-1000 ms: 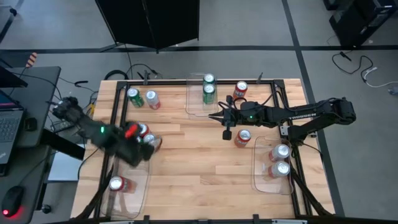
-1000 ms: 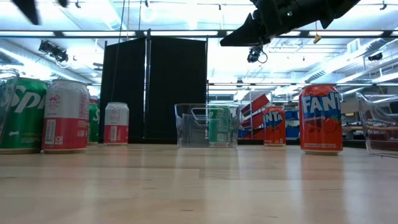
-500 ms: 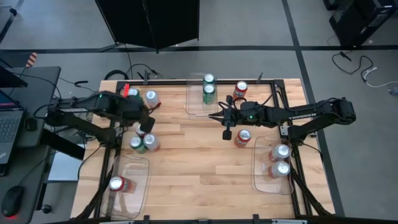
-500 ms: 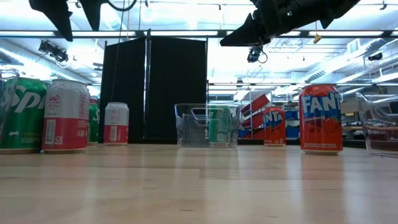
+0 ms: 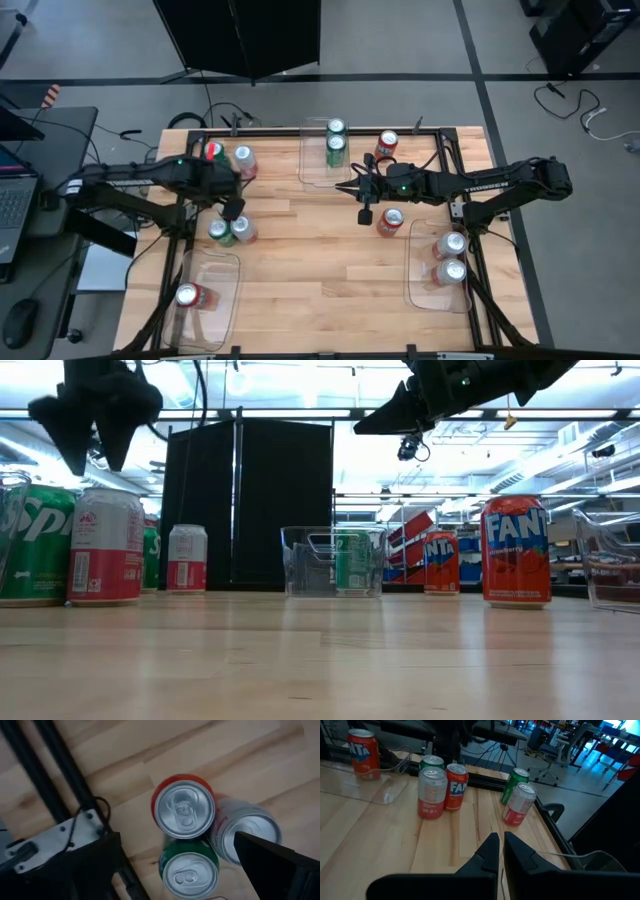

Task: Sort soda cans
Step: Put the bottom left red soda can into the bottom left transparent bin

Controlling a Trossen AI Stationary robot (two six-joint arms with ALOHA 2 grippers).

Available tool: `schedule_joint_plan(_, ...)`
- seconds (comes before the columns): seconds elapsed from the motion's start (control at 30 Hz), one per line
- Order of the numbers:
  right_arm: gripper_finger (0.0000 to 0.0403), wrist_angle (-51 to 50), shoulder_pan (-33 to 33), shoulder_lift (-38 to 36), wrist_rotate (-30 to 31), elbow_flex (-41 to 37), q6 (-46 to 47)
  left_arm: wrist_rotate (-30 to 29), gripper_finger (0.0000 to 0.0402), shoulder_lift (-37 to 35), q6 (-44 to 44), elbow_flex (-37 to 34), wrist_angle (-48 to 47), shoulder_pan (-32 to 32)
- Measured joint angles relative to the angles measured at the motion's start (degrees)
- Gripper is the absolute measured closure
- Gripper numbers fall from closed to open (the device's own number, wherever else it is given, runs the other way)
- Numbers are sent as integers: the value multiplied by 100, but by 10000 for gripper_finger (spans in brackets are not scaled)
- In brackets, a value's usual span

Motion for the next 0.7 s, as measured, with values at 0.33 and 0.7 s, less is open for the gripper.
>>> schedule_joint_plan(0.33, 389, 0, 0, 0, 0, 0, 0, 706, 11, -62, 961, -866, 1022, 985)
schedule_joint_plan(0.7, 389, 0, 0, 0, -1, 0, -13, 1249, 11, -62, 1483, -1486, 1700, 1643)
